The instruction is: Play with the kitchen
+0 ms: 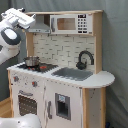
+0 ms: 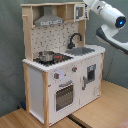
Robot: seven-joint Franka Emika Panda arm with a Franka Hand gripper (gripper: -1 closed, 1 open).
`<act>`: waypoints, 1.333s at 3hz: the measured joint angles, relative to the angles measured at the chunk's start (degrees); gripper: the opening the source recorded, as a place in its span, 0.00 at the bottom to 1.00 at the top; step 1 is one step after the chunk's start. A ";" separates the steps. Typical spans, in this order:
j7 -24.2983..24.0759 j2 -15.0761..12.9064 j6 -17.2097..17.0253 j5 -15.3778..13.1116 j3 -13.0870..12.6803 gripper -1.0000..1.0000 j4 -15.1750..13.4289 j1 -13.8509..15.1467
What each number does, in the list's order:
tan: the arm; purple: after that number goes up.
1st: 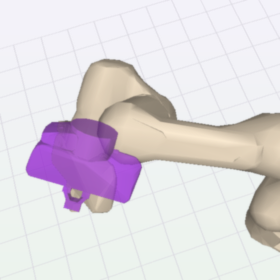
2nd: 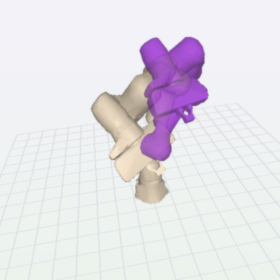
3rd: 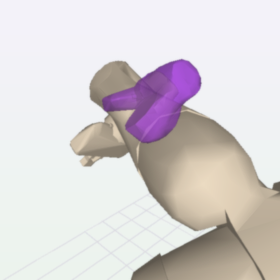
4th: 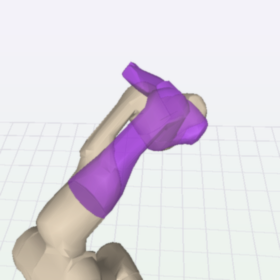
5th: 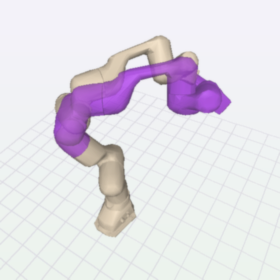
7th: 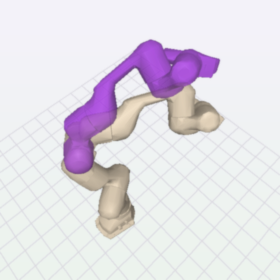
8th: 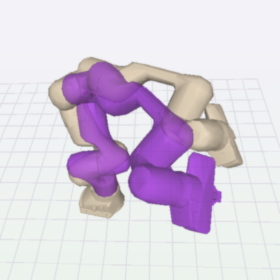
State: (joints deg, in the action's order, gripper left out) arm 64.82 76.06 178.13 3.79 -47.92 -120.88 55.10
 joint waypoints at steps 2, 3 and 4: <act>-10.78 4.66 -2.14 0.00 -1.29 1.00 1.65 2.79; -16.41 6.80 -3.93 0.00 -1.83 1.00 2.89 3.80; -22.21 8.77 -6.11 0.00 -2.46 1.00 4.32 4.72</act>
State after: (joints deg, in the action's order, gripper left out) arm 42.61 84.83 172.02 3.80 -50.38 -116.56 59.82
